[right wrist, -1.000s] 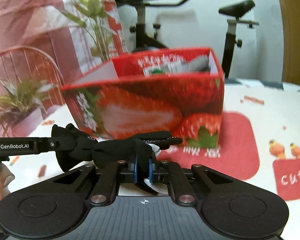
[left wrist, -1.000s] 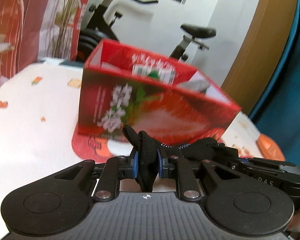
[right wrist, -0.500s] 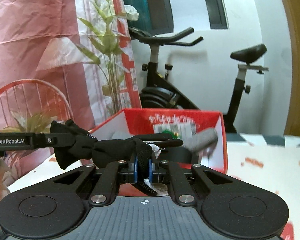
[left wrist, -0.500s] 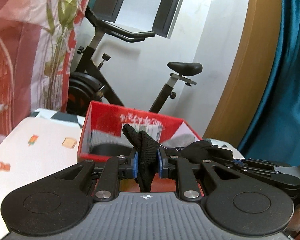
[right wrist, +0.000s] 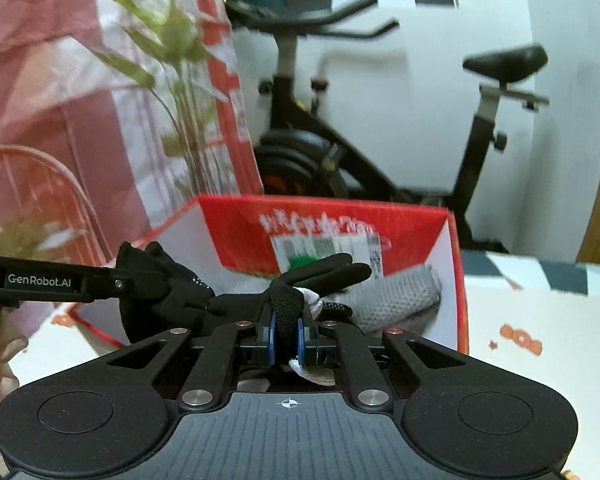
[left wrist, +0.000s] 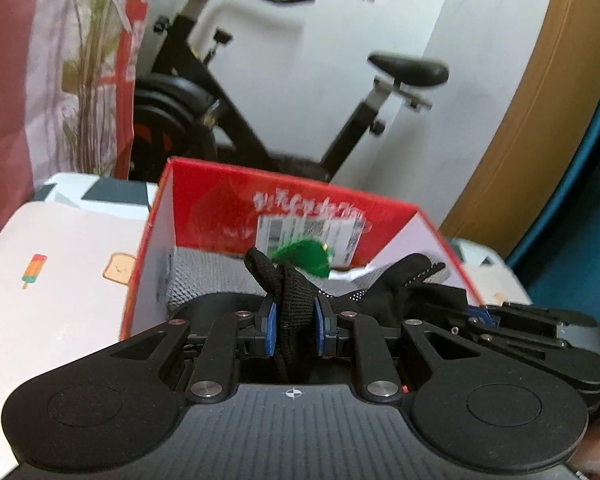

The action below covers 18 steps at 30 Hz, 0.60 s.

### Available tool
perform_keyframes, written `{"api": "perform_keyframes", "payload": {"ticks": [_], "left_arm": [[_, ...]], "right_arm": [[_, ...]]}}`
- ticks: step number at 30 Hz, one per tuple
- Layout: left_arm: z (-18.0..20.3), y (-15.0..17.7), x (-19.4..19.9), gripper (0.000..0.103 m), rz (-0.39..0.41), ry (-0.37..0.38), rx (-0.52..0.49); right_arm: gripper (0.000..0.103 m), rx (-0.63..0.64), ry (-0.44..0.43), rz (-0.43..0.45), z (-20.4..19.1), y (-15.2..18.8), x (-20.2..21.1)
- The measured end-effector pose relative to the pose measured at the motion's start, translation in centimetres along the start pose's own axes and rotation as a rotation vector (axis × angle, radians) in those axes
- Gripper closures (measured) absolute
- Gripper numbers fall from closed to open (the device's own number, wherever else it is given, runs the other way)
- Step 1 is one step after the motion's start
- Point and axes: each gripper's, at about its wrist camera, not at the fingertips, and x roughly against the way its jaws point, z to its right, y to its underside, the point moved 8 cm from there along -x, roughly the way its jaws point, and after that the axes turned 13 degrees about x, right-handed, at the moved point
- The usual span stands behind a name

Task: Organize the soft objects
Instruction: 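Lift the black glove with both grippers and carry it over the red box, then lower the glove into the red box and open both grippers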

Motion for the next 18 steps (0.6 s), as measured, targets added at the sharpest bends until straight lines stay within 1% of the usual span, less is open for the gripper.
{"api": "perform_keyframes", "payload": {"ticks": [5,10,13,18], "left_arm": [[-0.8,0.5,-2.8,0.083,-0.087,-0.051,-0.026],[-1.8,1.0,-4.2,0.083,-0.15,-0.089,-0.046],[-2.0,1.1,-4.8,0.083,-0.178,-0.097,-0.05],[-2.4,1.4,-5.9,0.083,-0.223,-0.117,-0.081]], "right_arm": [[0.094,0.007,-0.003,-0.083,0.5,1.2,-2.8],[0.094,0.023,-0.011,-0.15,0.4,1.9,-4.8],[0.094,0.03,-0.017,-0.201,0.3,2.3,-5.9],[0.093,-0.023,-0.027,-0.257,0.9,2.6,-7.2]]}}
